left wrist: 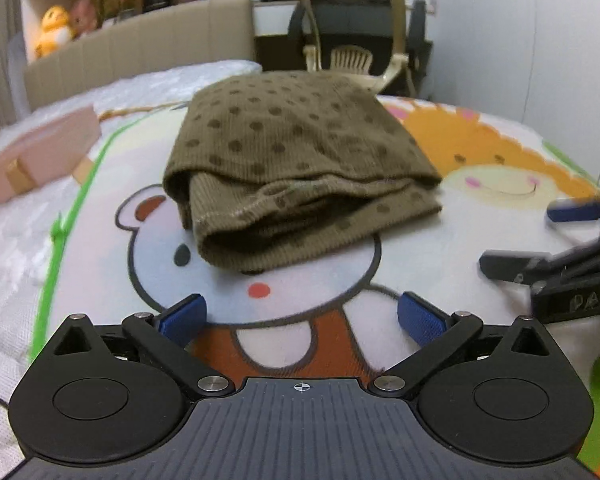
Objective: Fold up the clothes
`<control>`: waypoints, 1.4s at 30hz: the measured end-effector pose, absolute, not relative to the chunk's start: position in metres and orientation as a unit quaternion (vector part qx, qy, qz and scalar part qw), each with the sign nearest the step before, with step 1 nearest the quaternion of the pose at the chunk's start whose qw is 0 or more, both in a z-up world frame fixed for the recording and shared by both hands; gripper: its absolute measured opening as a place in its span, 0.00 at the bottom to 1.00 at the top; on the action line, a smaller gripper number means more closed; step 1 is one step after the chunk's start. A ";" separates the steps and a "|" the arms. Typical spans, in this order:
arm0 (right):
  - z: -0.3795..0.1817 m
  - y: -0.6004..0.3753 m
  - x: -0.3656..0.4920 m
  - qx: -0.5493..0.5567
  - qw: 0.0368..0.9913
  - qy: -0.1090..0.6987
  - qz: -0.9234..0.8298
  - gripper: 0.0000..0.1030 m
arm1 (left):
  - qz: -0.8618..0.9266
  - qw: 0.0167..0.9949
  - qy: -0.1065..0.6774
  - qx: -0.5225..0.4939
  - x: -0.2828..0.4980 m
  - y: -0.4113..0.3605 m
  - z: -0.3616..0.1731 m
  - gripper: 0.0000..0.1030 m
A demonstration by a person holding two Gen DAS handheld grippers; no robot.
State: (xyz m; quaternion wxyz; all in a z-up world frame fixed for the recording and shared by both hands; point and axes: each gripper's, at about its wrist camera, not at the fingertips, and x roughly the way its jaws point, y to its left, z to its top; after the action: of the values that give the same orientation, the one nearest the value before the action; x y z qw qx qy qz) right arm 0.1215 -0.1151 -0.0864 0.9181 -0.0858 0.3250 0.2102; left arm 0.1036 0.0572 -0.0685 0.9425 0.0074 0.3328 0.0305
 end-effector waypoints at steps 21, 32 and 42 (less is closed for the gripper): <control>-0.088 -0.119 0.123 -0.072 0.916 0.330 0.214 1.00 | 0.052 0.941 0.335 -0.008 0.102 0.064 -0.072 1.00; -0.088 -0.119 0.123 -0.072 0.917 0.330 0.214 1.00 | 0.052 0.941 0.335 -0.010 0.101 0.064 -0.073 1.00; -0.088 -0.118 0.123 -0.072 0.917 0.330 0.214 1.00 | 0.051 0.941 0.335 -0.011 0.101 0.064 -0.072 1.00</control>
State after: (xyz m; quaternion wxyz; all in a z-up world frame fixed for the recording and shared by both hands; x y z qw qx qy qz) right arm 0.1227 -0.1179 -0.0880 0.9166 -0.0723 0.3302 0.2135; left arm 0.1014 0.0643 -0.0724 0.9408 -0.0105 0.3348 0.0515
